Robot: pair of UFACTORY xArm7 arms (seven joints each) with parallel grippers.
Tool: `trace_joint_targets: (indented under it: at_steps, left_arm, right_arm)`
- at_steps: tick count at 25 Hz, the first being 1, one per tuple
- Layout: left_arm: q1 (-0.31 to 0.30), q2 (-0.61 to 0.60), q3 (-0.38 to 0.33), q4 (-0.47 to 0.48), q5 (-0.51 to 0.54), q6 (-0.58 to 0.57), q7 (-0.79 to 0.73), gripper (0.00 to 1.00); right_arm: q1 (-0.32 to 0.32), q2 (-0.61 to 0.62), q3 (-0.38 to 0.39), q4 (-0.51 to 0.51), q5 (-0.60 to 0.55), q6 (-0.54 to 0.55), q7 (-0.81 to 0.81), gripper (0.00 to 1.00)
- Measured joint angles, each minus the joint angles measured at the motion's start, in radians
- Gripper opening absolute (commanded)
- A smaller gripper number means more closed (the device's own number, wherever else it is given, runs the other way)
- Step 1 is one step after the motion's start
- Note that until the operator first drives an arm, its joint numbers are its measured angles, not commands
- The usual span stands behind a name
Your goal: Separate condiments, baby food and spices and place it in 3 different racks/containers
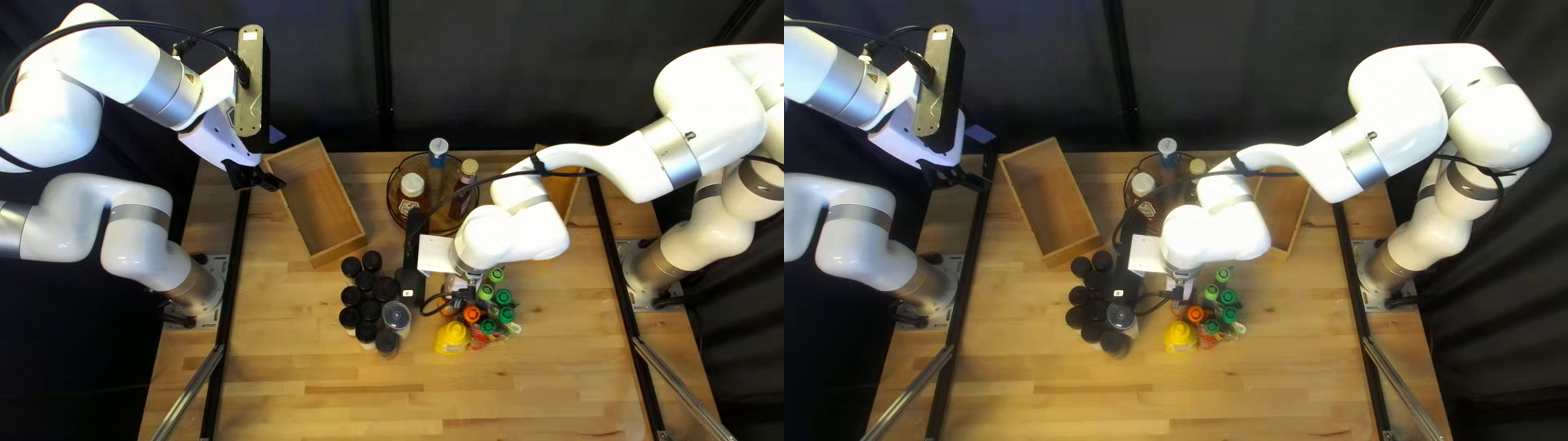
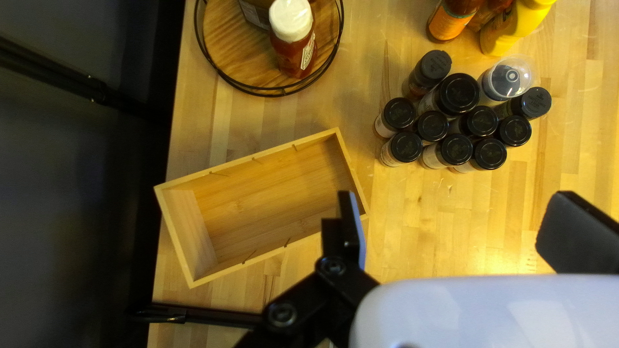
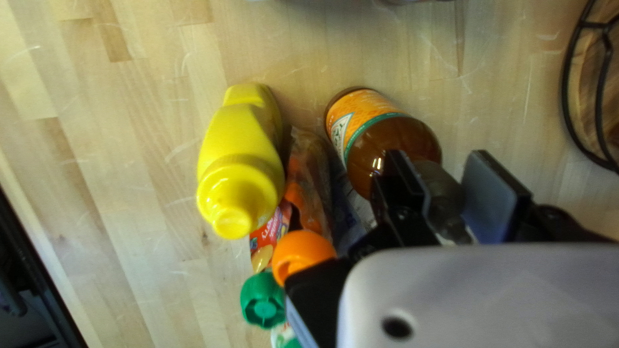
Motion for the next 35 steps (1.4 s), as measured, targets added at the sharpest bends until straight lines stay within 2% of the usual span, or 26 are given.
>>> trace_joint_targets:
  at_steps: [5,12,19,23,28,35]
  left_arm:
    - [0.0,0.0,0.0,0.0,0.0,0.0,0.0,1.0]
    - [0.0,0.0,0.0,0.0,0.0,0.0,0.0,1.0]
    - [0.0,0.0,0.0,0.0,0.0,0.0,0.0,1.0]
    - [0.0,0.0,0.0,0.0,0.0,0.0,0.0,1.0]
    - [0.0,0.0,0.0,0.0,0.0,0.0,0.0,1.0]
    - [0.0,0.0,0.0,0.0,0.0,0.0,0.0,1.0]
  right_arm:
    - [-0.033,0.096,-0.034,0.047,0.102,0.08,-0.162,0.0]
    - [-0.088,0.161,-0.124,0.222,0.167,0.258,-0.352,0.0]
    - [-0.156,0.122,-0.201,0.477,0.112,0.44,-0.466,0.0]
    - [-0.2,0.08,-0.246,0.58,0.059,0.501,-0.518,0.0]
    - [-0.249,0.065,-0.295,0.593,0.021,0.5,-0.559,0.0]
    - [-0.289,0.081,-0.333,0.468,0.013,0.397,-0.567,0.0]
